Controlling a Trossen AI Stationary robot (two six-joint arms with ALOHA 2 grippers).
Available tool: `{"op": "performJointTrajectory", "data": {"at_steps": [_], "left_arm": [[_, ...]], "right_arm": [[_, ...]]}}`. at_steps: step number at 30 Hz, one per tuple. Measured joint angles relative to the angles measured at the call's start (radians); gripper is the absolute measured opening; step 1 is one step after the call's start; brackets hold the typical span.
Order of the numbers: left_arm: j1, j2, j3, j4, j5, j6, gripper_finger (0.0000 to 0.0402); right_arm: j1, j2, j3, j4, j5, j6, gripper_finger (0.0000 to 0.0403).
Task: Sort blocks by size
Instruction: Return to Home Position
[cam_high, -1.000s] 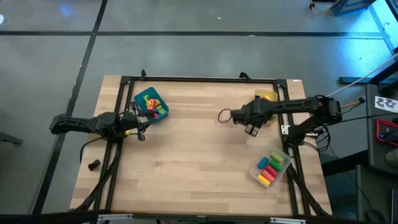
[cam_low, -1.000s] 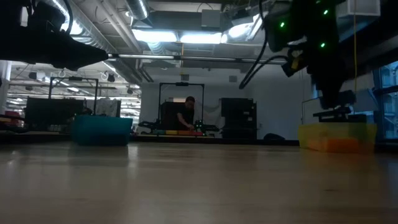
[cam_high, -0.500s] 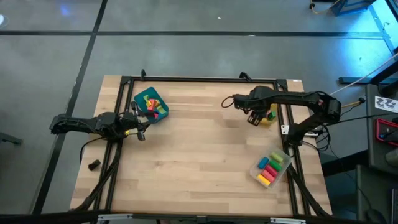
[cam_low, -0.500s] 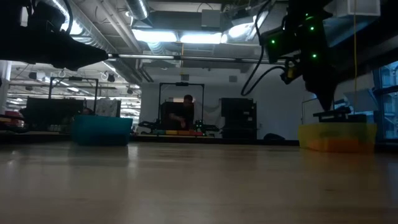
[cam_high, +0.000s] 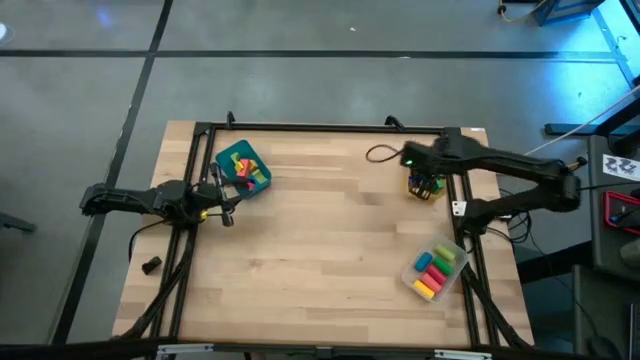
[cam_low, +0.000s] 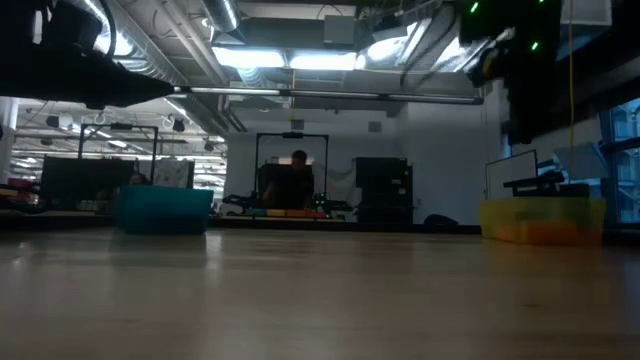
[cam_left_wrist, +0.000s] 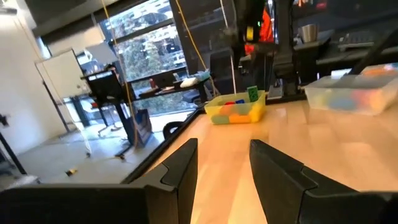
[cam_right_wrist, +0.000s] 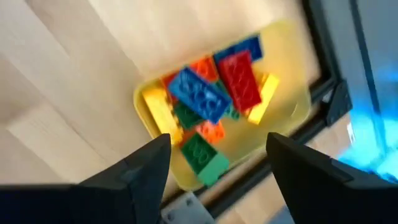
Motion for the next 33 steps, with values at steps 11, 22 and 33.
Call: {"op": "performJointTrajectory", "data": {"at_steps": [11, 22, 33], "left_arm": [[0.000, 0.000, 0.000, 0.000, 0.000, -0.004, 0.0131], [0.000, 0.000, 0.000, 0.000, 0.000, -0.004, 0.0131], [0.000, 0.000, 0.000, 0.000, 0.000, -0.004, 0.0131]], "right_arm": [[0.000, -0.415, 0.000, 0.238, -0.141, 0.000, 0.0264], [0.001, -0.700, -0.202, 0.571, -0.186, -0.070, 0.0264], [0.001, -0.884, -0.646, 1.039, -0.461, -0.159, 0.0264]]}}
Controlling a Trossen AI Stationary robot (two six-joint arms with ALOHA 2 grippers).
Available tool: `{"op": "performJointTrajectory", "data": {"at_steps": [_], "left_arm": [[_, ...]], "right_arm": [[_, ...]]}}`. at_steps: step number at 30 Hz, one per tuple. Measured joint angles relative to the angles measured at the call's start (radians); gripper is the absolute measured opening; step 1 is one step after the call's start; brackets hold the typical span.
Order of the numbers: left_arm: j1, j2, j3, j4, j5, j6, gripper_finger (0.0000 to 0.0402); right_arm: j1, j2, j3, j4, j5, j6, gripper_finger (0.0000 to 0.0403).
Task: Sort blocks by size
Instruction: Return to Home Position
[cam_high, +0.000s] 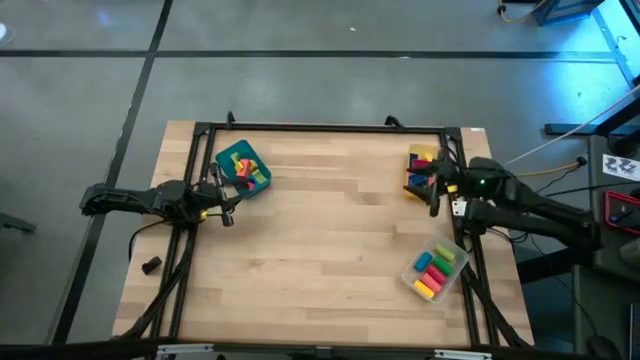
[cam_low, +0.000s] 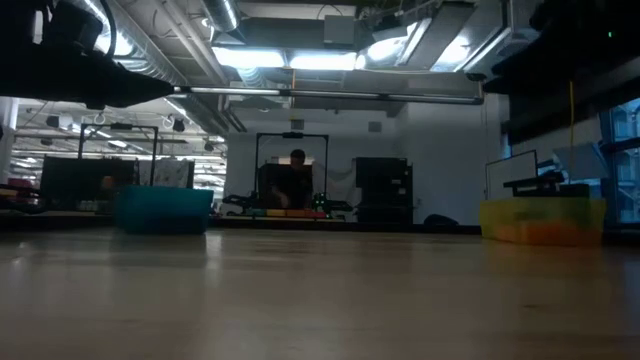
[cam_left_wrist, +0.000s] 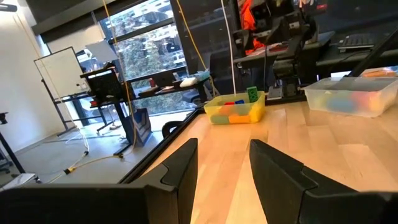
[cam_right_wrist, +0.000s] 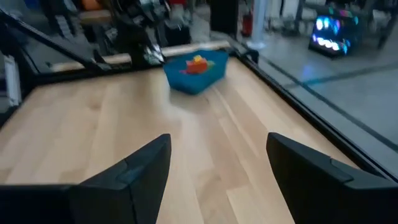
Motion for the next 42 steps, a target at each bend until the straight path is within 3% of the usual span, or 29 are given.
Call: {"op": "performJointTrajectory", "data": {"at_steps": [5, 11, 21, 26, 36, 42], "left_arm": [[0.000, 0.000, 0.000, 0.000, 0.000, 0.000, 0.0131], [0.000, 0.000, 0.000, 0.000, 0.000, 0.000, 0.0131], [0.000, 0.000, 0.000, 0.000, 0.000, 0.000, 0.0131], [0.000, 0.000, 0.000, 0.000, 0.000, 0.000, 0.0131], [0.000, 0.000, -0.001, 0.002, 0.000, 0.000, 0.0131], [0.000, 0.000, -0.001, 0.001, 0.000, 0.000, 0.0131]], "right_arm": [[0.000, -0.080, -0.131, 0.126, -0.011, 0.000, 0.0264], [0.000, -0.194, -0.226, 0.144, -0.038, 0.003, 0.0264], [0.000, -0.353, -0.296, 0.142, -0.175, 0.003, 0.0264], [0.000, -0.357, -0.329, 0.150, -0.224, 0.003, 0.0264], [0.000, -0.351, -0.433, 0.384, -0.177, 0.008, 0.0264], [0.000, -0.339, -0.435, 0.351, 0.028, 0.006, 0.0264]]}}
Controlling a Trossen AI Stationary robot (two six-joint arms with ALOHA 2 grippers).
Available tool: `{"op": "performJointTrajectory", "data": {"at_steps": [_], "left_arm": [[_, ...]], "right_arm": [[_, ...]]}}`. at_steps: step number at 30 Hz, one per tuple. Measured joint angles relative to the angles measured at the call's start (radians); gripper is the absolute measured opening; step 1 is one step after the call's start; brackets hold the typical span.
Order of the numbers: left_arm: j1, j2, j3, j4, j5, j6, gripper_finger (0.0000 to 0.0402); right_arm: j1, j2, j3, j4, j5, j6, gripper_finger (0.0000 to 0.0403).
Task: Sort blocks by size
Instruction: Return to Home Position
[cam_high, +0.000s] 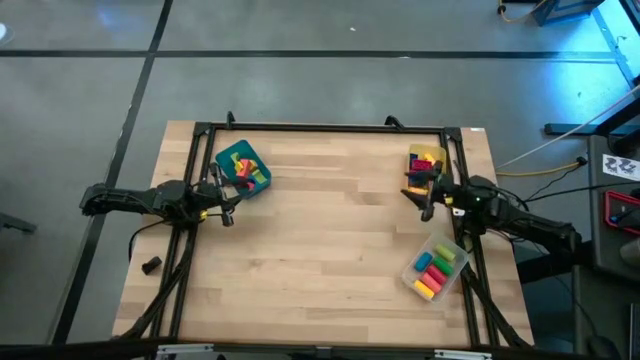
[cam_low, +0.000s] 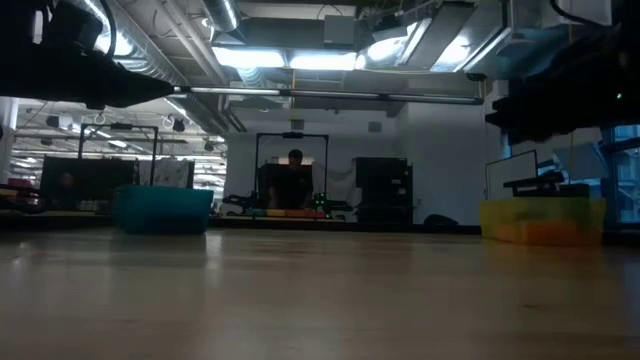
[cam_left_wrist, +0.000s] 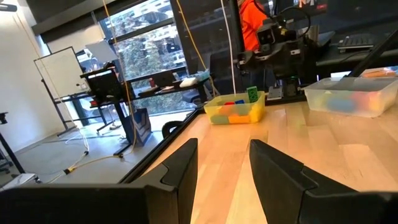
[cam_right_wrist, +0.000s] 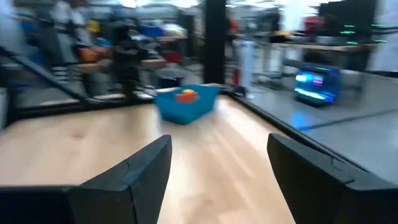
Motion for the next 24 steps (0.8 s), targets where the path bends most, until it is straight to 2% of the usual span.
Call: {"op": "performJointTrajectory", "data": {"at_steps": [3, 6, 19, 24], "left_arm": [[0.000, 0.000, 0.000, 0.000, 0.000, 0.000, 0.0131], [0.000, 0.000, 0.000, 0.000, 0.000, 0.000, 0.0131], [0.000, 0.000, 0.000, 0.000, 0.000, 0.000, 0.0131], [0.000, 0.000, 0.000, 0.000, 0.000, 0.000, 0.0131]], "right_arm": [[0.000, -0.001, 0.000, -0.006, 0.085, -0.003, 0.0264], [0.000, -0.001, 0.000, -0.003, 0.114, -0.003, 0.0264], [0.000, -0.001, -0.001, -0.003, 0.118, -0.003, 0.0264], [0.034, -0.003, -0.001, -0.002, 0.120, -0.003, 0.0264]]}}
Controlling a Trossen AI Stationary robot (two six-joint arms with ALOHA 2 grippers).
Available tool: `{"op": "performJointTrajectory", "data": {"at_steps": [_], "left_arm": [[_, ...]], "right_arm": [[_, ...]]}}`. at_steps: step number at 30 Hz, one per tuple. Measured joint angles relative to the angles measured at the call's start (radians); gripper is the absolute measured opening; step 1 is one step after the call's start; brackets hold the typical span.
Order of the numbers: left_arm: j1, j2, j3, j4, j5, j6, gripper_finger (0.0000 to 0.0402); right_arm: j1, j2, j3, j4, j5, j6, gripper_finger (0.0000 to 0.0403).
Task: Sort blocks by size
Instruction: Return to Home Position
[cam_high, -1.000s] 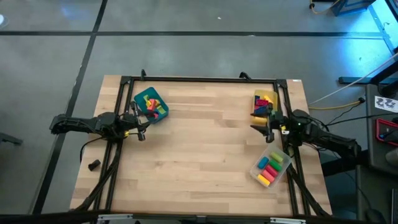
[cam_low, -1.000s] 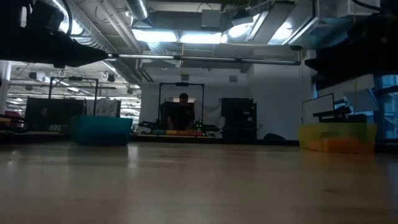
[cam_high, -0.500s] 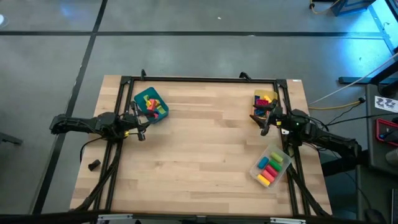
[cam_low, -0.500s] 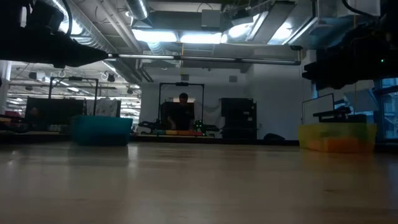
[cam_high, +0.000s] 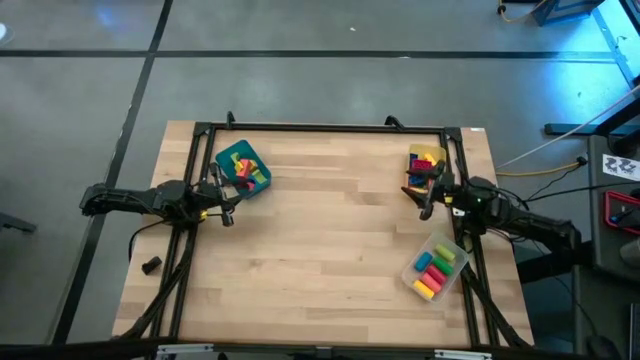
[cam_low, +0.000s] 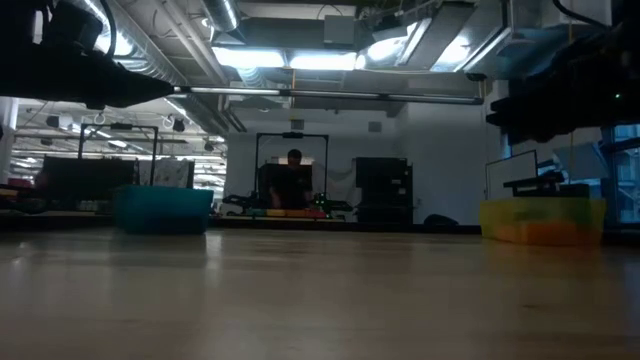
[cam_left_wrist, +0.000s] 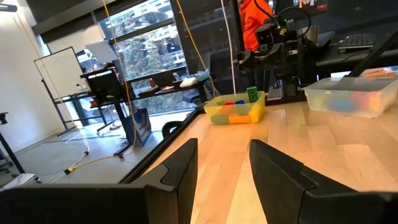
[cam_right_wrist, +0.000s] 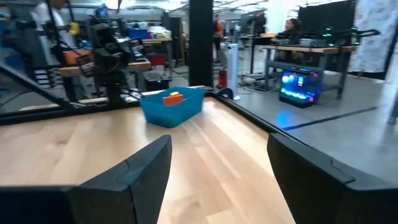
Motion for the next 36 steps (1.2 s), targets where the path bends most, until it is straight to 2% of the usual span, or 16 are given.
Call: {"op": "performJointTrajectory", "data": {"at_steps": [12, 36], "left_arm": [[0.000, 0.000, 0.000, 0.000, 0.000, 0.000, 0.0131], [0.000, 0.000, 0.000, 0.000, 0.000, 0.000, 0.0131]], "right_arm": [[0.152, -0.002, 0.000, 0.000, 0.000, 0.000, 0.0264], [0.149, 0.005, -0.001, 0.000, -0.008, 0.000, 0.0264]]}}
